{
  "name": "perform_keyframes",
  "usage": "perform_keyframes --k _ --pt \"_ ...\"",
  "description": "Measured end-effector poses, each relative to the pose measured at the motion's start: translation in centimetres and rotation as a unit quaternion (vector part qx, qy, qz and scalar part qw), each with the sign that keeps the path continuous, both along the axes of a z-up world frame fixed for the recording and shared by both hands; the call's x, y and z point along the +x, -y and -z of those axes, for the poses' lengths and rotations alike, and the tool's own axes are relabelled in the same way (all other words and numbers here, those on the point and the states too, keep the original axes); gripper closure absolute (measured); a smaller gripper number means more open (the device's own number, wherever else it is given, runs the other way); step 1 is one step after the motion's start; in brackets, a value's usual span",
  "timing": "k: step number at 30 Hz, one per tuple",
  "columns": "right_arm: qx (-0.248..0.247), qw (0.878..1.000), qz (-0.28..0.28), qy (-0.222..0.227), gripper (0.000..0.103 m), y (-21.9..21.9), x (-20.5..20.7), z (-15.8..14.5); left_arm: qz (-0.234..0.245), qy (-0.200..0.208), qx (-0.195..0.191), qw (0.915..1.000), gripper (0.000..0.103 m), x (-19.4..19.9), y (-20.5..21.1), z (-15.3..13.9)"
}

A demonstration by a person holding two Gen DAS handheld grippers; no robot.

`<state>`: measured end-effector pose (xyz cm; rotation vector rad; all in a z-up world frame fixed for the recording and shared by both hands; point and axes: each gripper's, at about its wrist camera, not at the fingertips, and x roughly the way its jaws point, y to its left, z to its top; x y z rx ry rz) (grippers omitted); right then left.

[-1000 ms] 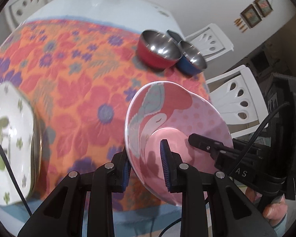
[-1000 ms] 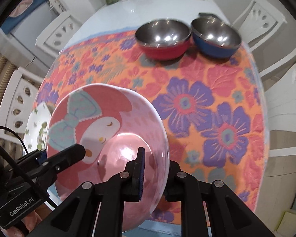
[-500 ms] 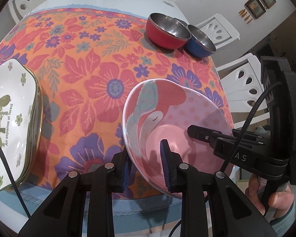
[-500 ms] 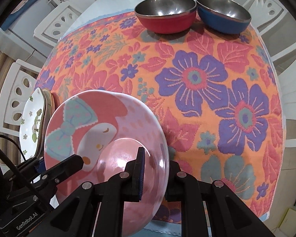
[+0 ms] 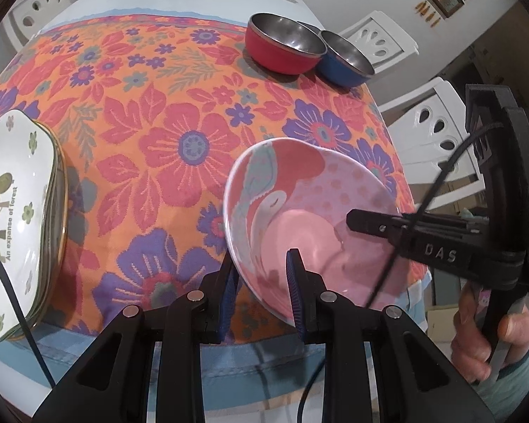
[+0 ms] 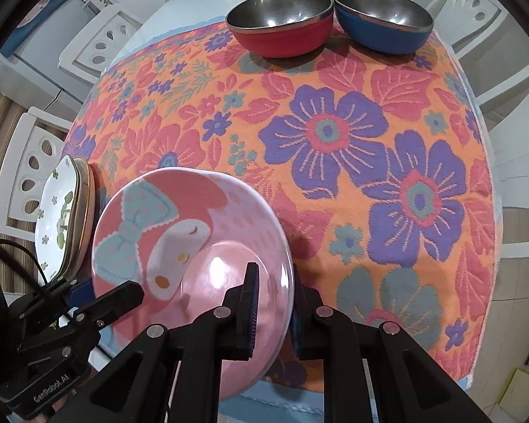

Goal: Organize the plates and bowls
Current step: 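Carry the pink bowl with both grippers and lower it beside the plate stack, then open both grippers and move toward the red steel bowl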

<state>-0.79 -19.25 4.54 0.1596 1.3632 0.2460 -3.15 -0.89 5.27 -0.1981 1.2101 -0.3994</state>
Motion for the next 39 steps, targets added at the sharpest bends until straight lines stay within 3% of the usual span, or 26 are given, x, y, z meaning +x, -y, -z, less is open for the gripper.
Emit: perform_keyframes --k 4,9,16,21,23,26,28,30,34,39 --pt "0.013 1.0 -0.003 -0.018 0.088 1.1 -0.4 -0.3 0.005 0.004 0.006 1.0 0.08 -0.6 -0.4 -0.5" --pt "0.031 0.999 -0.003 -0.008 0.088 2.1 -0.7 -2.4 0.004 0.012 0.011 0.9999 0.08 -0.8 -1.1 -1.8" --pt "0.069 0.997 0.015 0.006 0.088 3.2 0.4 -5.7 0.0 0.06 0.007 0.9982 0.078 0.2 -1.9 -6.0" --pt "0.064 0.996 0.036 0.042 0.088 3.5 2.3 -8.6 0.006 0.107 0.018 0.9941 0.077 3.3 -1.6 -9.0" --pt "0.07 0.994 0.057 0.055 0.086 4.0 3.4 -9.7 0.001 0.114 0.02 0.9932 0.067 4.8 -1.5 -9.9" --pt "0.068 0.992 0.091 0.049 0.067 4.6 5.5 -9.9 -0.011 0.133 0.005 0.9911 0.065 7.3 -1.8 -11.6" --pt "0.073 0.99 0.107 0.05 0.066 5.0 6.7 -9.8 -0.012 0.138 0.002 0.9903 0.06 8.6 -1.7 -12.2" --pt "0.086 0.988 0.115 0.048 0.065 5.1 7.7 -9.7 -0.013 0.141 -0.001 0.99 0.038 10.3 -1.6 -12.6" --pt "0.11 0.983 0.141 0.035 0.054 5.3 10.1 -8.6 0.001 0.136 -0.018 0.9905 0.036 13.7 -1.0 -12.4" --pt "0.118 0.982 0.143 0.02 0.053 4.9 13.3 -6.8 0.009 0.122 -0.012 0.9925 0.036 17.7 0.2 -10.5"
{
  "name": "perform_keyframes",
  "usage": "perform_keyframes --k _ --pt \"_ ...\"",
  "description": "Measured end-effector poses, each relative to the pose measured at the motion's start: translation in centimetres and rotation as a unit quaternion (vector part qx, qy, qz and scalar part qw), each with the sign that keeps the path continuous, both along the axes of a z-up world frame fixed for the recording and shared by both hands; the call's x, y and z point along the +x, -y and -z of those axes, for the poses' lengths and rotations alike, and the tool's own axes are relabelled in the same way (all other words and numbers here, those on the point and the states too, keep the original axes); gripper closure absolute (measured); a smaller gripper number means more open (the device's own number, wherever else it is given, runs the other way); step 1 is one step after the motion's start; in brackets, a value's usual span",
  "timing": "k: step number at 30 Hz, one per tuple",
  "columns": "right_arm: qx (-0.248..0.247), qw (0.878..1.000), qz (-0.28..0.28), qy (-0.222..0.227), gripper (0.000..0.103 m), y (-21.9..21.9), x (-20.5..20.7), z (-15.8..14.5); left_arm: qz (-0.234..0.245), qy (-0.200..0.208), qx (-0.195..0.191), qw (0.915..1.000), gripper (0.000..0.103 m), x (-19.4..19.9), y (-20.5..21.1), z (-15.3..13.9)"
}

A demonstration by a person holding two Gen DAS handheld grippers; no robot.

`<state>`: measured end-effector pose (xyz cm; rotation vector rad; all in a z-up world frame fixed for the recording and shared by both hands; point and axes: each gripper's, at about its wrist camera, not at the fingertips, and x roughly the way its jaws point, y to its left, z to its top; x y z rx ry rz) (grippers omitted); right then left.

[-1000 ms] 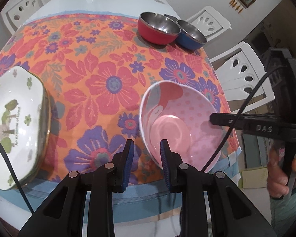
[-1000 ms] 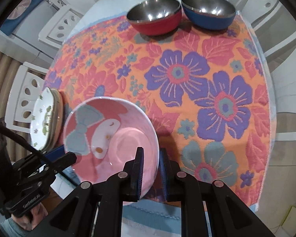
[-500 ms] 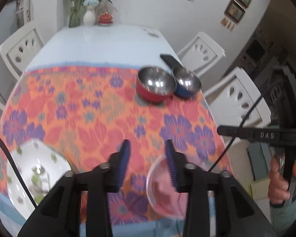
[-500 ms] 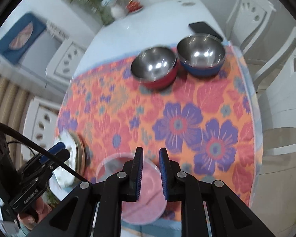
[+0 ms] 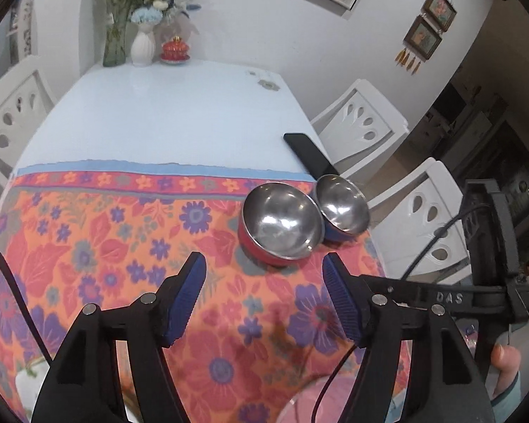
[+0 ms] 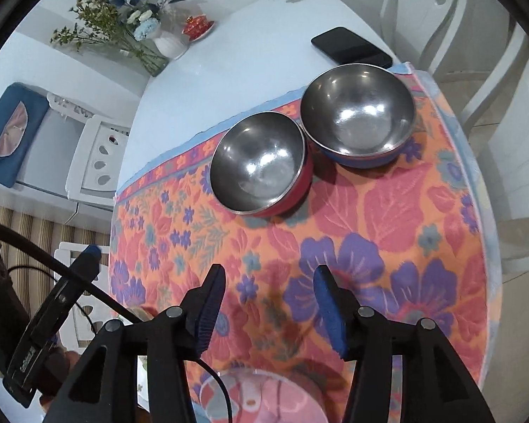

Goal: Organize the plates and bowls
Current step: 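Open both grippers and move toward the red steel bowl, then grasp the red steel bowl rim with both grippers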

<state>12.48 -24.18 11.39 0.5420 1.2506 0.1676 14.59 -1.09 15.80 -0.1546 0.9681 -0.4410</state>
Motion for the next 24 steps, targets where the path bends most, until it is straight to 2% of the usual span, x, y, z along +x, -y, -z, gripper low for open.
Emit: perform_keyframes --k 8,11,14,16,19,24 --pt "-0.003 1.0 0.021 0.0 0.053 0.5 3.6 2.4 0.022 -0.027 0.006 0.9994 0.037 5.7 2.3 3.9" --pt "0.001 1.0 0.024 0.0 0.053 0.5 4.9 3.7 0.03 -0.048 -0.003 0.9984 0.038 7.8 3.1 5.8" --pt "0.006 0.999 0.032 -0.005 0.053 0.5 6.1 5.3 0.043 -0.08 -0.021 0.9956 0.055 9.6 3.7 8.0" --pt "0.005 0.999 0.039 -0.007 0.053 0.6 6.8 6.2 0.038 -0.107 -0.039 0.9928 0.057 10.7 3.7 9.5" --pt "0.007 0.999 0.041 -0.013 0.054 0.6 7.6 7.5 0.028 -0.126 -0.053 0.9902 0.062 11.8 3.4 10.9" --pt "0.01 0.999 0.035 -0.021 0.071 0.1 8.3 8.8 0.035 -0.133 -0.046 0.9894 0.076 12.3 4.2 12.1"
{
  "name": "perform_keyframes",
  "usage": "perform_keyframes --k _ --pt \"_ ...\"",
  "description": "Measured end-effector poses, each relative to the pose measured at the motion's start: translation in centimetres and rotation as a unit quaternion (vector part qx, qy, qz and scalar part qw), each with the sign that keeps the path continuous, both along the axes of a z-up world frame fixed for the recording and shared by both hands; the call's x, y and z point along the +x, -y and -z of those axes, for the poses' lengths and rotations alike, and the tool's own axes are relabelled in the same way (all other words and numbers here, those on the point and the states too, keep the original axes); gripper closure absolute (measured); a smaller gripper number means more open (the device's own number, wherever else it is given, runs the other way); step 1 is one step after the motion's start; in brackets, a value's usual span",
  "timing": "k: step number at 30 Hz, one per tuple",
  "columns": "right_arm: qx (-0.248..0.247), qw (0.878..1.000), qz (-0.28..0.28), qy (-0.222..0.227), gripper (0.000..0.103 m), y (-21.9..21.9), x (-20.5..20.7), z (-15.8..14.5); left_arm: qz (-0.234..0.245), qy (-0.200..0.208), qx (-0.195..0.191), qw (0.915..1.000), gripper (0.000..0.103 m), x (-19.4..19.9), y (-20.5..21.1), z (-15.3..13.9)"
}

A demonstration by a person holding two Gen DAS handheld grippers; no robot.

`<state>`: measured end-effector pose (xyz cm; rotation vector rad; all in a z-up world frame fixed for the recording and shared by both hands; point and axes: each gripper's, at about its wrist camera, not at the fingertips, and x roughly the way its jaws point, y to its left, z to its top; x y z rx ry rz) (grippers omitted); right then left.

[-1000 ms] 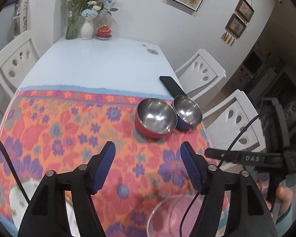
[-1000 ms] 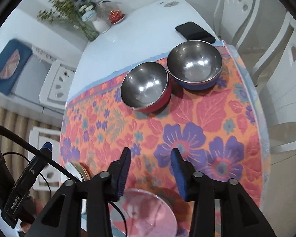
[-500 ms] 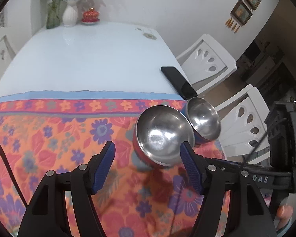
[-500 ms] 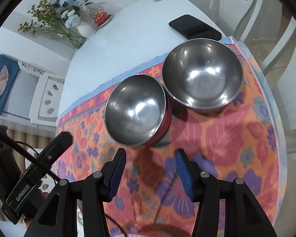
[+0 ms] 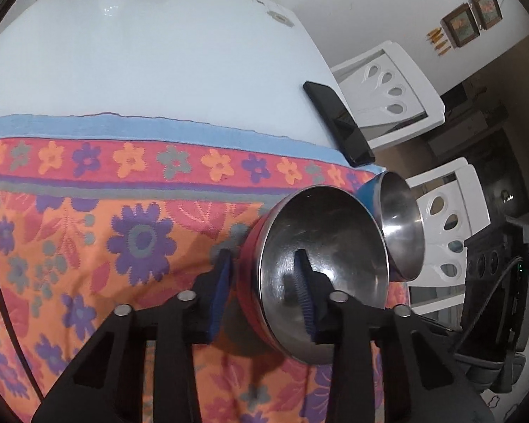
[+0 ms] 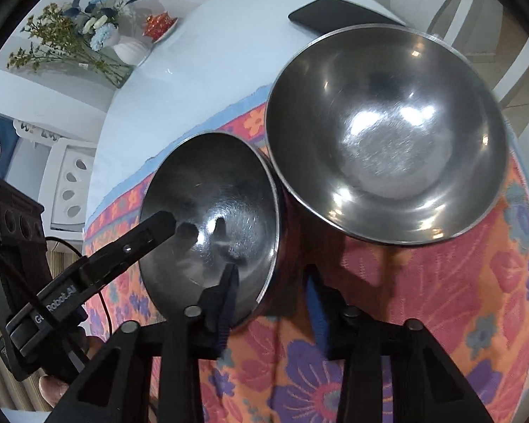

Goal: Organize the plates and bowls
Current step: 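Grasp the red steel bowl rim with both grippers, then carry the red steel bowl with both grippers over the pink bowl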

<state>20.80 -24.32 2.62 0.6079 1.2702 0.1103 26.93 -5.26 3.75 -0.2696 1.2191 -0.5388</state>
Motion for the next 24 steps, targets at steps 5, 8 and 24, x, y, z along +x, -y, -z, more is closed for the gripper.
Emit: perform_keyframes --k 5,8,24 --pt "-0.013 1.0 0.0 -0.003 0.075 -0.1 0.1 0.3 0.004 0.011 0.011 0.9999 0.08 -0.1 0.3 0.1" --pt "-0.022 1.0 -0.005 -0.005 0.076 -0.4 -0.1 0.1 0.006 0.013 0.006 0.9999 0.08 -0.2 0.1 -0.2" --pt "-0.026 0.998 -0.042 0.028 0.076 -2.6 -5.7 -6.5 -0.014 0.08 0.022 0.9965 0.08 -7.0 -2.1 -7.9"
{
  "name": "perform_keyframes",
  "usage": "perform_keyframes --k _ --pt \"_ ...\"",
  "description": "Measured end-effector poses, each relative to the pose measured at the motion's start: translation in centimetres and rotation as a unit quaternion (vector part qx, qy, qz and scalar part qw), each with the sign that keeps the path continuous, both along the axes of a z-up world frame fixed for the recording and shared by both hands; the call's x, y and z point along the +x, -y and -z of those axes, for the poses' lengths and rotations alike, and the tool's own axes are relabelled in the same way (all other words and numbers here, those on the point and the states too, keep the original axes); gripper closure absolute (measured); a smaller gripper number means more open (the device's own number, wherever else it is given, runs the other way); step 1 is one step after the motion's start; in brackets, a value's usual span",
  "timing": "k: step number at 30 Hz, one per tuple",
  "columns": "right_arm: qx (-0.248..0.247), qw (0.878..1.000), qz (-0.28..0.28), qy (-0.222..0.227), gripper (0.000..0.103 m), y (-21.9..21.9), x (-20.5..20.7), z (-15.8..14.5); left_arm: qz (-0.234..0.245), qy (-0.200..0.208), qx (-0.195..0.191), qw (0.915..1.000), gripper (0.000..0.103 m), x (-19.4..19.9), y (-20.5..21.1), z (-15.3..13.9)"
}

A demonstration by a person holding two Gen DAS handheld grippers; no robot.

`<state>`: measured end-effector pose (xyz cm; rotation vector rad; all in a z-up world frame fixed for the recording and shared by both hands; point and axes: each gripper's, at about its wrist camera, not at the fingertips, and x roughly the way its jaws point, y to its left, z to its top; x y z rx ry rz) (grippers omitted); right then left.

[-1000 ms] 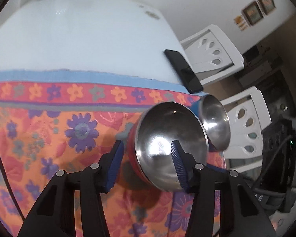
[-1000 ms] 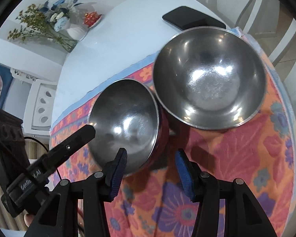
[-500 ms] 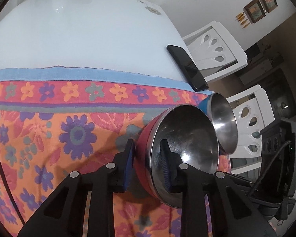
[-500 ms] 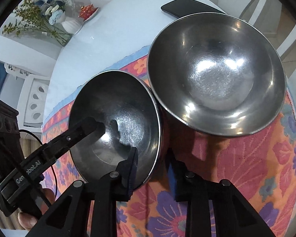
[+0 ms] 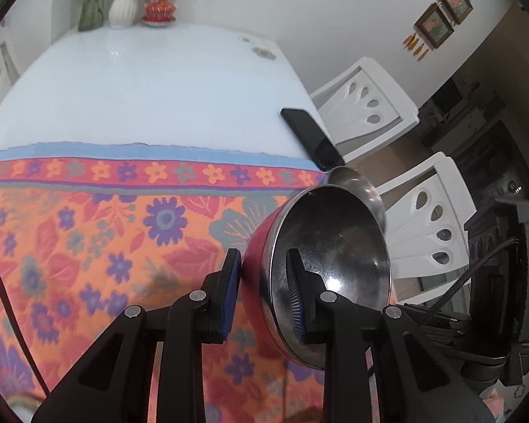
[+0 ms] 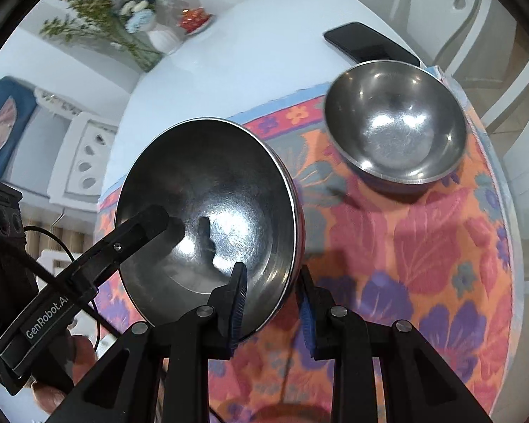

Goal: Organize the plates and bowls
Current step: 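Carry the red steel bowl with both grippers over the pink bowl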

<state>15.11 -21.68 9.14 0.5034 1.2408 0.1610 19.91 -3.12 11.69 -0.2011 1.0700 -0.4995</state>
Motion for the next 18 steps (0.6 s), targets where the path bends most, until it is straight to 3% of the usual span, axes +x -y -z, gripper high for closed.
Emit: perform_keyframes --k 9,18 --pt "0.023 0.999 -0.031 0.031 0.076 -0.9 -6.8 -5.1 -0.033 0.047 -0.003 0.9983 0.08 -8.1 -1.5 -5.7" --pt "0.023 0.999 -0.017 0.025 0.076 -0.7 -13.6 -7.2 -0.009 0.054 -0.012 0.9984 0.08 -15.6 -1.2 -6.7"
